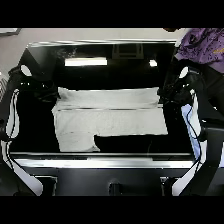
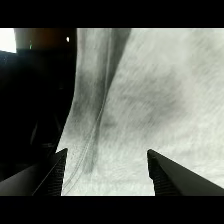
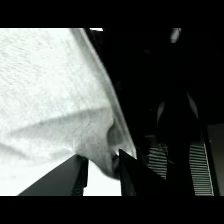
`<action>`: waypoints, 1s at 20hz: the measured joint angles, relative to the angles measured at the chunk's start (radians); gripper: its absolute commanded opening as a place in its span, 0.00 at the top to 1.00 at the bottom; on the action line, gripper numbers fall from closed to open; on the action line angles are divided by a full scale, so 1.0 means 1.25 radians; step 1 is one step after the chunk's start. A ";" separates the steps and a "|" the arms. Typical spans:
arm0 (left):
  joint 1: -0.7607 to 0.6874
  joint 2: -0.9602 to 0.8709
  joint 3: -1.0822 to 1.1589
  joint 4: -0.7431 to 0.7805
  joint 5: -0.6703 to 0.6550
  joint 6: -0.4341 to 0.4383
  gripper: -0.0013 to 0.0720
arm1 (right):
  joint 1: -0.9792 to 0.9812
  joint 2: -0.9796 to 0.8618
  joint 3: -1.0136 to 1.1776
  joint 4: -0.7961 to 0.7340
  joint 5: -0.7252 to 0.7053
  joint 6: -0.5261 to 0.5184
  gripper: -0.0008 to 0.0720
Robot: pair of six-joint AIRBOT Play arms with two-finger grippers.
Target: Fold the clothes and pants, and hang the long-sleeved shirts on hangers.
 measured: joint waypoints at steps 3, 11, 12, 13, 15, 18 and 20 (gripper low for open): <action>0.016 0.038 0.039 0.003 0.003 -0.017 0.13 | -0.002 0.036 0.000 -0.013 0.013 -0.014 0.07; 0.184 0.332 -0.249 0.024 -0.048 -0.006 0.14 | -0.123 0.206 -0.063 0.046 0.025 -0.125 0.19; 0.215 0.386 -0.339 -0.005 -0.037 0.008 0.14 | -0.147 0.231 -0.107 0.084 0.022 -0.146 0.19; 0.241 0.437 -0.431 -0.037 -0.022 0.024 0.14 | -0.168 0.256 -0.158 0.120 0.015 -0.168 0.18; 0.278 0.536 -0.622 -0.107 0.012 0.058 0.14 | -0.195 0.304 -0.263 0.177 -0.008 -0.203 0.18; 0.305 0.659 -0.881 -0.200 0.075 0.102 0.14 | -0.213 0.353 -0.390 0.244 -0.039 -0.245 0.18; 0.313 0.715 -1.011 -0.242 0.113 0.118 0.14 | -0.218 0.372 -0.442 0.277 -0.053 -0.265 0.18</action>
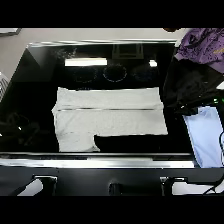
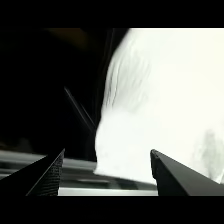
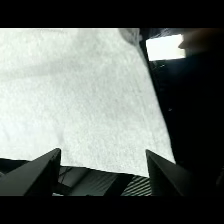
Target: Fold the clothes and pants, and hang the long-sleeved shirts on hangers.
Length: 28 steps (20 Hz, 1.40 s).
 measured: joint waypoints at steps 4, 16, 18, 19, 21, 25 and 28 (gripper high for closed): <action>0.006 0.054 -0.161 -0.057 0.041 0.032 0.14 | -0.004 0.014 -0.042 0.036 -0.013 -0.020 0.18; -0.005 0.072 -0.287 -0.164 0.096 0.091 0.16 | -0.005 0.019 -0.057 0.062 -0.019 -0.029 0.19; -0.027 0.070 -0.295 -0.179 0.105 0.093 0.17 | -0.005 0.019 -0.057 0.065 -0.019 -0.029 0.19; -0.043 0.068 -0.298 -0.187 0.116 0.094 0.21 | -0.005 0.019 -0.057 0.065 -0.019 -0.029 0.19; -0.072 0.064 -0.303 -0.191 0.141 0.094 0.68 | -0.005 0.019 -0.057 0.065 -0.018 -0.030 0.19; -0.103 0.061 -0.305 -0.204 0.169 0.094 0.91 | -0.005 0.020 -0.057 0.063 -0.005 -0.032 0.19; -0.111 0.061 -0.305 -0.206 0.171 0.094 0.96 | -0.006 0.031 -0.058 0.018 0.008 -0.032 0.25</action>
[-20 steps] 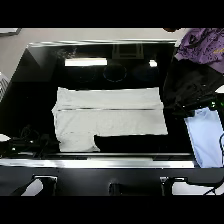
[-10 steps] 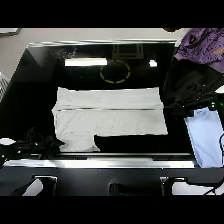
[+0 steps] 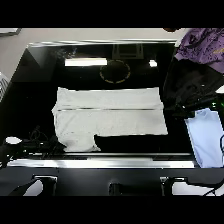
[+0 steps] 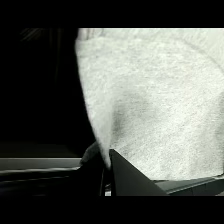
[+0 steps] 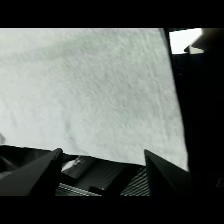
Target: Fold the clothes and pants, and hang the long-sleeved shirts on hangers.
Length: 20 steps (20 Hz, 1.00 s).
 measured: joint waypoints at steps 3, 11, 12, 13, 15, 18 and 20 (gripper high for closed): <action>-0.003 0.000 0.000 -0.002 0.000 0.002 0.96 | 0.000 0.007 -0.023 -0.051 0.005 0.001 0.22; -0.005 0.005 0.000 -0.003 -0.005 0.002 0.96 | 0.000 0.011 -0.197 -0.121 -0.034 -0.010 0.21; -0.005 0.005 0.000 -0.003 -0.007 0.002 0.96 | 0.000 0.011 -0.212 -0.125 -0.042 -0.015 0.21; -0.005 0.005 0.000 -0.003 -0.010 0.002 0.96 | 0.000 0.011 -0.224 -0.125 -0.052 -0.019 0.21; -0.005 0.005 0.000 -0.003 -0.011 0.002 0.96 | 0.000 0.011 -0.240 -0.112 -0.074 -0.029 0.22; -0.005 0.005 0.000 -0.003 -0.013 0.002 0.96 | 0.000 0.006 -0.254 -0.082 -0.101 -0.036 0.24; -0.005 0.005 0.000 -0.003 -0.015 0.002 0.95 | 0.000 0.002 -0.266 -0.063 -0.110 -0.039 0.33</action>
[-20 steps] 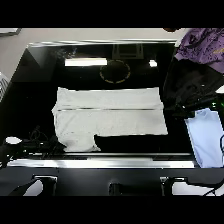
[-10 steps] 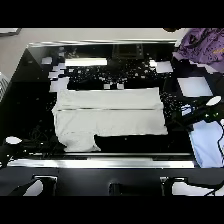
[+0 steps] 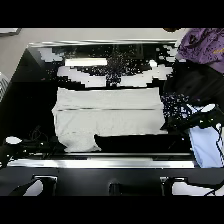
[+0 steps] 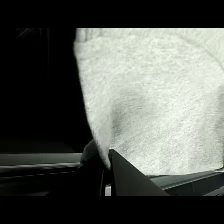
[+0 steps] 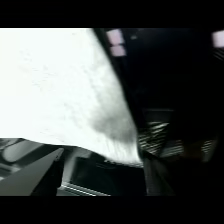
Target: Fold the clothes and pants, and hang the long-sleeved shirts on hangers.
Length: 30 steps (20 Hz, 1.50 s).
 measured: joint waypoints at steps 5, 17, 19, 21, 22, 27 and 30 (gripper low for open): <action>0.002 0.000 0.002 0.001 -0.005 0.000 0.96 | 0.000 -0.003 -0.043 0.041 -0.050 -0.033 0.95; 0.052 0.199 0.171 0.143 -0.214 -0.150 0.96 | 0.001 0.194 -0.056 -0.051 0.029 0.083 0.95; 0.054 0.257 0.178 0.150 -0.249 -0.166 0.96 | 0.001 0.236 -0.056 -0.063 0.054 0.095 0.95; 0.054 0.288 0.182 0.140 -0.262 -0.176 0.96 | 0.001 0.263 -0.056 -0.060 0.064 0.098 0.95; 0.054 0.292 0.182 0.124 -0.261 -0.178 0.96 | 0.003 0.271 -0.056 -0.053 0.061 0.094 0.95; 0.045 0.228 0.211 0.060 -0.197 -0.147 0.96 | 0.121 0.285 -0.019 -0.087 -0.041 0.087 0.95; 0.017 0.141 0.276 0.046 -0.143 -0.128 0.96 | 0.182 0.266 0.031 -0.175 -0.120 0.156 0.95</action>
